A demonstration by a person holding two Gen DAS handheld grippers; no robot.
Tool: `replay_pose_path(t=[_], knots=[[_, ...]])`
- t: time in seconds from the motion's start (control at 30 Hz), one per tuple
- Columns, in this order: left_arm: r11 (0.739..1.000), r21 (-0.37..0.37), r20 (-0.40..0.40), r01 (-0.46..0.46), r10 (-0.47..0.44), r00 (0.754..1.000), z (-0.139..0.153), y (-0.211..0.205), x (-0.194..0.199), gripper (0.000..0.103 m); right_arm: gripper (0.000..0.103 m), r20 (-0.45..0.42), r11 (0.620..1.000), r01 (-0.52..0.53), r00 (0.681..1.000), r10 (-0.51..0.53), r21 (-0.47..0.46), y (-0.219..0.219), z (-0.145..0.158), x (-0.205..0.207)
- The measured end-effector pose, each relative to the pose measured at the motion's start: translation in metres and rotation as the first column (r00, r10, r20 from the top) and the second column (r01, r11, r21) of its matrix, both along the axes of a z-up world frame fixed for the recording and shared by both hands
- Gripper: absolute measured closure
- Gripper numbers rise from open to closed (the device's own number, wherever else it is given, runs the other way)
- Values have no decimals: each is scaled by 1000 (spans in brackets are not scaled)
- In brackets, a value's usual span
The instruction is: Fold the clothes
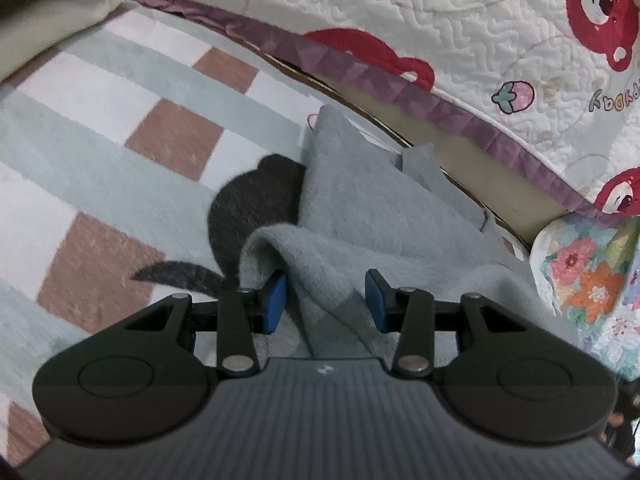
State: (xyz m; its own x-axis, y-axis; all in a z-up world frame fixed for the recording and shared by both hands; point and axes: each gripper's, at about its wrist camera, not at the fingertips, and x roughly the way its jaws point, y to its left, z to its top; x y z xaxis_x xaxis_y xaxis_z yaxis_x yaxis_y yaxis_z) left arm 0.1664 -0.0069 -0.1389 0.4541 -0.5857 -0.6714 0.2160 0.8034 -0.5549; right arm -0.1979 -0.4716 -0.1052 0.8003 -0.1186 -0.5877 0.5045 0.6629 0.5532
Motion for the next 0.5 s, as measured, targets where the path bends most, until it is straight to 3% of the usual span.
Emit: replay_pose_path(t=[0.13, 0.23, 0.33, 0.4, 0.5], knots=[[999, -45, -9, -9, 9, 1000, -4, 5, 2, 60, 89, -34, 999, -17, 999, 18, 33, 6, -14, -9], [996, -93, -34, 2, -5, 999, -11, 5, 3, 59, 84, -3, 999, -32, 999, 32, 30, 6, -12, 1], [993, -118, -59, 2, -10, 998, -17, 4, 5, 59, 81, 36, 999, -4, 999, 2, 44, 0, -8, 10], [993, -118, -58, -3, -4, 998, -17, 4, 5, 59, 69, 52, 998, 31, 998, -34, 60, -7, -7, 12], [995, -103, -33, -19, 15, 999, -13, 7, 7, 59, 67, 61, 992, 86, 994, -92, 95, -19, -8, 14]])
